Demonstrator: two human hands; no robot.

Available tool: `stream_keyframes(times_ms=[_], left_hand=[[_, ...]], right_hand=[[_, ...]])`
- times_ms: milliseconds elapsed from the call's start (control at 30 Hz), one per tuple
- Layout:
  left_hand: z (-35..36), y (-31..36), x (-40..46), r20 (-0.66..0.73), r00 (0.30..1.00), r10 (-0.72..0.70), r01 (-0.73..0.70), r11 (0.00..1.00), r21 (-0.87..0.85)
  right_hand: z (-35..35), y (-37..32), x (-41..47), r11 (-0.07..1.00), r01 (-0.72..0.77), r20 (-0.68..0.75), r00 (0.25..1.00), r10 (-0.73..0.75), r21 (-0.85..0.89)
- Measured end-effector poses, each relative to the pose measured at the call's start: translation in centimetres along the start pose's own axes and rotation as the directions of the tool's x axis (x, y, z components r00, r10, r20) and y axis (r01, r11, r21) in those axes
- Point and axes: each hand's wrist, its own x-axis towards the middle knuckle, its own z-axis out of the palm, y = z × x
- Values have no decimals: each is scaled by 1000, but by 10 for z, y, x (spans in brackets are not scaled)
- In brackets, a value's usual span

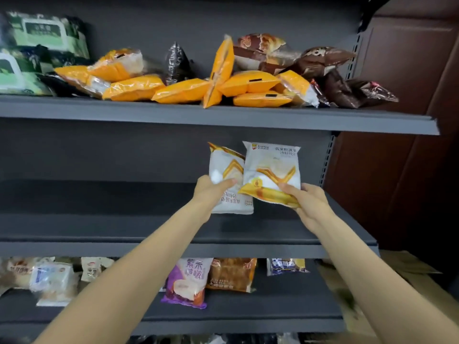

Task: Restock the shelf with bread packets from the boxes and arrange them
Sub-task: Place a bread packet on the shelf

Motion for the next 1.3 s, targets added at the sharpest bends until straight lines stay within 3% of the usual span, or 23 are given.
stream_keyframes(times_ms=[133,333,467,567,767,900,1100,1200,1300], left_hand=[[44,2,12,-116,993,15,-17,1000,-10],[100,-1,20,-144,984,103,-93,993,71],[117,3,24,-243,966,85,-88,996,-1],[120,3,25,-220,974,55,-82,990,-116],[136,-3,35,-188,982,21,-50,987,-150],[153,-3,47,-183,983,19,-31,997,-67],[162,-4,63,-170,985,35,-31,999,28],[164,-7,68,-167,986,25,-23,1000,12],[166,-11,73,-153,988,16,-13,1000,23]], right_hand=[[-38,-7,34,998,17,17,1000,-16,-67],[-92,-5,80,997,-18,92,995,25,-74],[-117,-11,117,999,39,9,999,-39,6],[-135,-18,148,989,121,-47,991,-126,-90],[-147,-10,208,956,168,11,985,-170,-241],[-141,8,237,946,130,-9,990,-138,-296],[-144,34,256,779,112,27,992,-121,-616],[-146,48,265,690,49,14,998,-57,-722],[-147,58,269,646,51,-37,992,-121,-761]])
